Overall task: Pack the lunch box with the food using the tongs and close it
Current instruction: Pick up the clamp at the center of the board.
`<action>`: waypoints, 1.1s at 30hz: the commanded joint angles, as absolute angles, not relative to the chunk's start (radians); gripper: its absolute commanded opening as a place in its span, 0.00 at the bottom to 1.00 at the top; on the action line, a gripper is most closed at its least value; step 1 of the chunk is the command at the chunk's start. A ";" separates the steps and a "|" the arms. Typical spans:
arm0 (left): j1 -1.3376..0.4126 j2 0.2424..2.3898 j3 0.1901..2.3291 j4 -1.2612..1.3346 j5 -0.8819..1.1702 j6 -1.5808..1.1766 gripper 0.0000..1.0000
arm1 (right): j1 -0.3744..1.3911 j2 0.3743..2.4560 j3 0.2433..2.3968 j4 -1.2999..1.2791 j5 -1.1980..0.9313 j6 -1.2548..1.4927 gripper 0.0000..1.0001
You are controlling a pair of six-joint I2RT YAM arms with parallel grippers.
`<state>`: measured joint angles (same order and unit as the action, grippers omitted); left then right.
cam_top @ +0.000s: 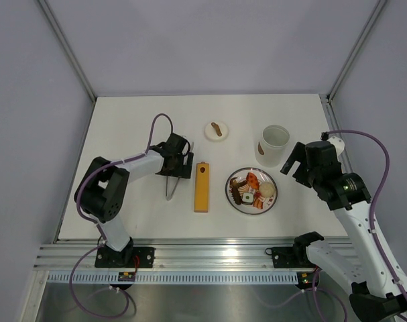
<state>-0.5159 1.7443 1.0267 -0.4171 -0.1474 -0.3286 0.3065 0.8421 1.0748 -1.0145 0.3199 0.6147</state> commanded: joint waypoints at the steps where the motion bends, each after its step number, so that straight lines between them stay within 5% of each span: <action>1: -0.511 1.761 1.014 -0.328 -0.173 -0.348 0.92 | 0.308 0.828 1.098 -1.019 0.321 0.634 0.99; 10: -0.509 1.795 1.017 -0.239 -0.146 -0.350 0.81 | 0.310 0.833 1.098 -1.019 0.316 0.637 0.99; 26: -0.509 1.773 0.980 -0.273 -0.167 -0.370 0.94 | 0.308 0.841 1.100 -1.017 0.321 0.638 1.00; 33: -0.509 1.741 0.942 -0.270 -0.155 -0.400 0.86 | 0.308 0.847 1.098 -1.012 0.316 0.635 1.00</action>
